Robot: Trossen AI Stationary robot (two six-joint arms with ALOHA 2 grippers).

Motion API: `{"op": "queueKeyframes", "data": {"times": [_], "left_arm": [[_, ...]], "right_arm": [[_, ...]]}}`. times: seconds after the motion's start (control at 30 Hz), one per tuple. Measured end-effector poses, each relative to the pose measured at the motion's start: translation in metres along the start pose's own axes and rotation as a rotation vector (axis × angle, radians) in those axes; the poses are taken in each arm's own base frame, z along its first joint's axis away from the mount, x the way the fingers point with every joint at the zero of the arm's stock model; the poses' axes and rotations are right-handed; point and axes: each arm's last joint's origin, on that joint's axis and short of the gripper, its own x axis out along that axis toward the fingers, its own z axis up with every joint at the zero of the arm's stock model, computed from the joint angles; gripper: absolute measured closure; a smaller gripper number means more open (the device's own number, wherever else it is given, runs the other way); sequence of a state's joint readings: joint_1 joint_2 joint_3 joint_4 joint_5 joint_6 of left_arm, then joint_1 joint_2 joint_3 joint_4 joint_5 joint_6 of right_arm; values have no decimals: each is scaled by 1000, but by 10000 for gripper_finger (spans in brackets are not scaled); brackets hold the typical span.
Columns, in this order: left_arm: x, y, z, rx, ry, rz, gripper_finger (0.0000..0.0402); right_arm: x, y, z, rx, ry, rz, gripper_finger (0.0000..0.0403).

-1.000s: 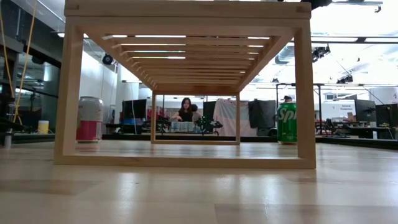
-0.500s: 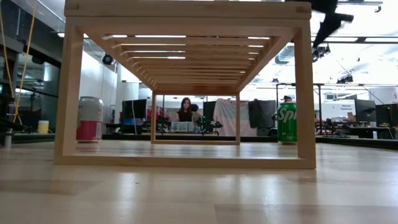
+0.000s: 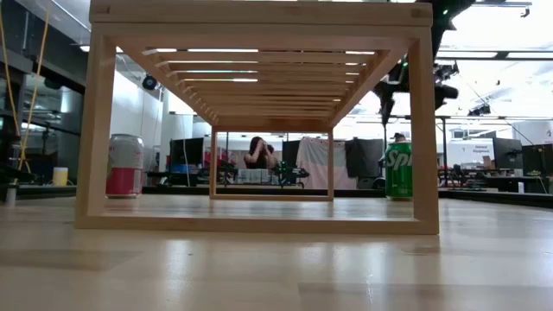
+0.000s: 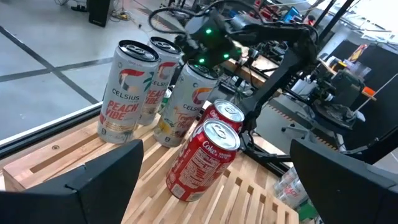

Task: Place canned beverage on shelf
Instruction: Put the green white soda can on the shelf

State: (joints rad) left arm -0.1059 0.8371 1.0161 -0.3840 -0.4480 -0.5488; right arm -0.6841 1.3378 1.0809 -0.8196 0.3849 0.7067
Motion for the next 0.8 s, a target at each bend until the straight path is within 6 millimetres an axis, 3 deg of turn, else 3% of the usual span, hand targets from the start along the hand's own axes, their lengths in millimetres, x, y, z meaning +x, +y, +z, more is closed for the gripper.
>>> {"op": "queueKeyframes", "data": {"times": [0.37,0.67,0.8], "left_arm": [[0,0,0,1,0,-1,5],[0,0,0,3,0,-1,5],[0,0,0,3,0,0,5]], "right_arm": [[38,15,-7,58,76,-81,49],[52,16,-13,17,127,-143,50],[55,16,-16,-26,156,-158,73]]}}
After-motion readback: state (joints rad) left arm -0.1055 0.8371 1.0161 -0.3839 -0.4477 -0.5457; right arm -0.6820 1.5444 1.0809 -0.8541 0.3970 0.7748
